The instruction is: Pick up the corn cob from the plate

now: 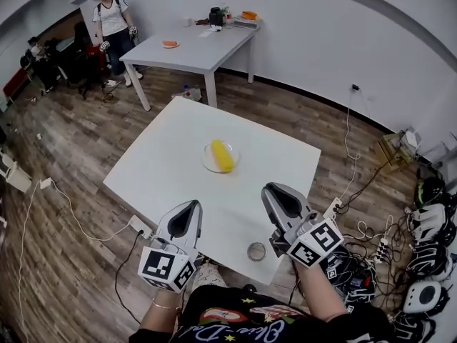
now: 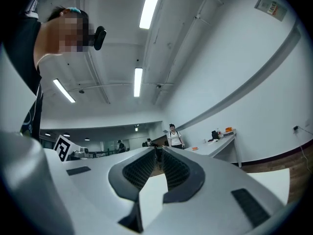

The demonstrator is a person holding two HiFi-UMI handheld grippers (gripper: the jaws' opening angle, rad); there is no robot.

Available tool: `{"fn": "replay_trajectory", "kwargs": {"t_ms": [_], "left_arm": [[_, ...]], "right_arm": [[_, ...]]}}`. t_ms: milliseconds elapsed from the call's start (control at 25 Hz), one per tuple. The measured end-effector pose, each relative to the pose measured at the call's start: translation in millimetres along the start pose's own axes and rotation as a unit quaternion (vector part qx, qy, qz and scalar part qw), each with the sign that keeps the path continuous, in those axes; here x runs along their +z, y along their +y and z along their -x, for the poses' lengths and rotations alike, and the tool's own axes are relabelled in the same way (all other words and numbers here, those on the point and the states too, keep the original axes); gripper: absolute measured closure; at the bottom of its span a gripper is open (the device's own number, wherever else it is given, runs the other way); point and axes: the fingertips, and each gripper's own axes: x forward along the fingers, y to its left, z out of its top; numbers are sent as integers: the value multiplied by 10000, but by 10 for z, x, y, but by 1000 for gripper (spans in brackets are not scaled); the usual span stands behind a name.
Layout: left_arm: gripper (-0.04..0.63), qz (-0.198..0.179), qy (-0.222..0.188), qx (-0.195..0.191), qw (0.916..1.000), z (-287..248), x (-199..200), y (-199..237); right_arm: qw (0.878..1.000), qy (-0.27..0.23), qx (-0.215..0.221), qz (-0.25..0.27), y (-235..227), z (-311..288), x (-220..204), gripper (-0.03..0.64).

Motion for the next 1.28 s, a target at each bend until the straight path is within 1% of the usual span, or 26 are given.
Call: {"fn": "replay_trajectory", "kwargs": {"t_ms": [80, 200, 280, 320, 360, 400, 440, 520, 640, 720, 840, 880, 920, 1040, 1120, 1200, 1280], "left_arm": [[607, 8, -41, -90, 10000, -210, -16, 231], [607, -41, -23, -328, 9995, -625, 15, 589], [607, 52, 30, -469, 9989, -891, 73, 844], [607, 134, 52, -553, 9984, -1006, 89, 962], [607, 212, 82, -651, 9976, -1109, 86, 1065], [607, 271, 124, -750, 9967, -1206, 64, 1161], [607, 313, 173, -830, 9959, -1304, 30, 1257], [607, 414, 255, -925, 9945, -1488, -56, 1441], [607, 544, 338, -1050, 9924, -1694, -183, 1637], [607, 603, 435, -1112, 9910, -1785, -292, 1740], [607, 810, 539, -1167, 9884, -1804, -417, 1876], [607, 860, 529, -1175, 9879, -1826, -425, 1921], [607, 896, 510, -1179, 9877, -1857, -426, 1965], [607, 995, 458, -1181, 9869, -1936, -431, 2083], [607, 1069, 447, -1203, 9860, -1940, -444, 2121], [607, 1094, 459, -1241, 9851, -1938, -457, 2138], [609, 1109, 481, -1259, 9847, -1935, -470, 2163]], "right_arm": [[9999, 125, 17, 54, -113, -295, -105, 584], [9987, 464, -86, 168, -377, -847, -299, 509], [9961, 837, -226, 153, -576, -1239, -521, 483], [9938, 1072, -274, 98, -664, -1423, -670, 457], [9907, 1326, -300, 16, -741, -1592, -837, 409], [9868, 1585, -321, -73, -818, -1747, -1011, 380], [9822, 1842, -351, -139, -902, -1890, -1184, 369], [9700, 2387, -432, -142, -1085, -2131, -1517, 353], [9453, 3222, -510, -30, -1358, -2381, -1963, 333], [9251, 3773, -437, -19, -1485, -2481, -2239, 327], [8886, 4573, -352, 39, -1540, -2448, -2632, 324], [8797, 4739, -386, 92, -1581, -2438, -2699, 324], [8738, 4842, -439, 118, -1629, -2439, -2736, 324], [8625, 5029, -568, 48, -1720, -2495, -2819, 324], [8501, 5230, -620, 43, -1729, -2517, -2920, 324], [8379, 5405, -762, 48, -1756, -2532, -3005, 324], [8315, 5472, -954, 54, -1787, -2557, -3060, 324]]}}
